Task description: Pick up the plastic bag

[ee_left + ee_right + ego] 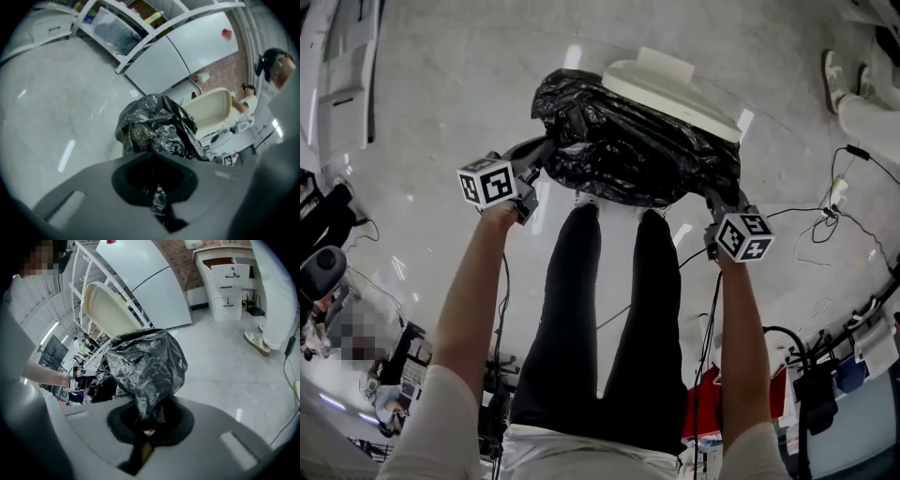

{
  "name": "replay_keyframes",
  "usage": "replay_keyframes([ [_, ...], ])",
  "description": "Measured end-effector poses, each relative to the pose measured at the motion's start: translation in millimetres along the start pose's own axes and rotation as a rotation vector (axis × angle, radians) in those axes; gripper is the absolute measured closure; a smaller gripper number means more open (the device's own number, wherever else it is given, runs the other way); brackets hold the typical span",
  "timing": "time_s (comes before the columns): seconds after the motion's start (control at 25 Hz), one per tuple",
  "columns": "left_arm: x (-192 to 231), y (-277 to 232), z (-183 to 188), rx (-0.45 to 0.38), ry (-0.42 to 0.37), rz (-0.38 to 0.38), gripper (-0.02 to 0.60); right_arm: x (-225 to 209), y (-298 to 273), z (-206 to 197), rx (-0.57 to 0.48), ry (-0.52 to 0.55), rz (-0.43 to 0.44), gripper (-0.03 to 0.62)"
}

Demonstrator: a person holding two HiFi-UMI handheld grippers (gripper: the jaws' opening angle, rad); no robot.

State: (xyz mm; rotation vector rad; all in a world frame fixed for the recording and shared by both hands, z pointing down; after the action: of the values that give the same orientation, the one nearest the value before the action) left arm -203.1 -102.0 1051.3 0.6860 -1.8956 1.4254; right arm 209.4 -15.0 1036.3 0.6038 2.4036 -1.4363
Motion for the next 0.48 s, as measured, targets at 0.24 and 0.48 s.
replay_keyframes([
  [0.24, -50, 42, -2, -0.012, -0.161, 0.174, 0.574, 31, 41, 26, 0.018, 0.044, 0.023, 0.592],
  [0.48, -107, 71, -8, -0.033, -0.250, 0.239, 0.575, 64, 78, 48, 0.024, 0.054, 0.027, 0.592],
])
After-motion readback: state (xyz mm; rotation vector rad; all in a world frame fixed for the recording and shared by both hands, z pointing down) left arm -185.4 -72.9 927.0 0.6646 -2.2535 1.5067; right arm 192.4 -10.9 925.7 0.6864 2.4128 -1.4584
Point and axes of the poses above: the fingertips, and each gripper's own axes: y backward along the fingers, x to its left, z out of its top, the point moved 7 cm from there along y, backward along the fingers, and after that the axes turned 6 degrees about y, right-handed, at the moved point
